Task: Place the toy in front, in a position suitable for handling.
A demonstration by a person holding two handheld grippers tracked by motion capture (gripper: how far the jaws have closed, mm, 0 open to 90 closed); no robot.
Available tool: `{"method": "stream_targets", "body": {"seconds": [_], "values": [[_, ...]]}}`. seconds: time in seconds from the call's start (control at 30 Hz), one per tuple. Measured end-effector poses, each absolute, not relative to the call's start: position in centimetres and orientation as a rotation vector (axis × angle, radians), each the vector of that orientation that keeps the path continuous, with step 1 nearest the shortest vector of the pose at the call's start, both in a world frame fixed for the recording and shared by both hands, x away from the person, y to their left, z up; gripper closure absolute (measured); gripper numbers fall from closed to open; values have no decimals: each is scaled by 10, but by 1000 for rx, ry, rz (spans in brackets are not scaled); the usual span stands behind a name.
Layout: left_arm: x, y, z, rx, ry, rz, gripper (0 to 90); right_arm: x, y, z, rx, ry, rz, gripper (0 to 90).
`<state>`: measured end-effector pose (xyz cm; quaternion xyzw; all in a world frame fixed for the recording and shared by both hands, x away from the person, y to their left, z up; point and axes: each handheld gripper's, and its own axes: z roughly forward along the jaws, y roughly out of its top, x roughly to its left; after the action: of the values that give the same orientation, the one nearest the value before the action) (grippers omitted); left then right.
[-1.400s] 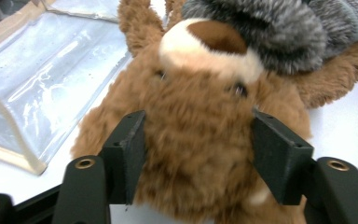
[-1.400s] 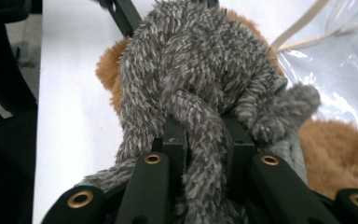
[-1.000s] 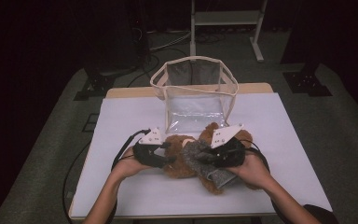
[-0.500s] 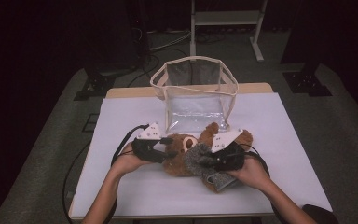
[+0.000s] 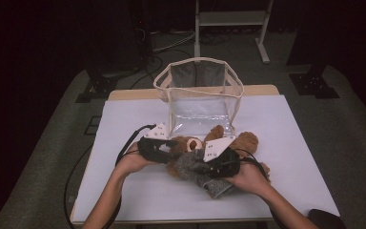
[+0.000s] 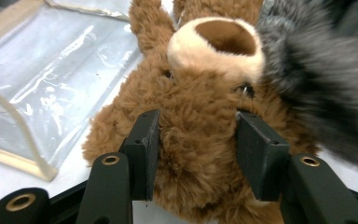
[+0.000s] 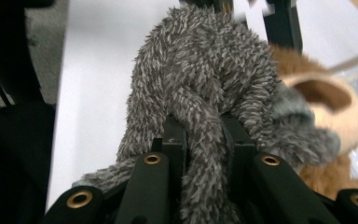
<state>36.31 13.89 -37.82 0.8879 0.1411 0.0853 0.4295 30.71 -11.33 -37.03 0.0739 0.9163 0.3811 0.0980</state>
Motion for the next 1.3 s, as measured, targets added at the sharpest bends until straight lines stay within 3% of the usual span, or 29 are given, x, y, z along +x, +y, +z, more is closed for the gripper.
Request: {"method": "stream_targets", "body": {"seconds": [0.23,0.5,0.73,1.07,1.3], "values": [[372,136,-375,2228,369,219,518,310,-129,-380,285,2729,1115,744],[381,130,-382,2231,363,149,532,292,-96,-361,121,2684,1093,744],[381,132,-383,2247,363,133,527,296,-69,-374,65,2695,1007,743],[377,134,-387,2225,352,104,525,301,-117,-364,208,2695,1074,743],[366,136,-386,2237,316,114,507,327,-128,-351,328,2662,1144,740]]}}
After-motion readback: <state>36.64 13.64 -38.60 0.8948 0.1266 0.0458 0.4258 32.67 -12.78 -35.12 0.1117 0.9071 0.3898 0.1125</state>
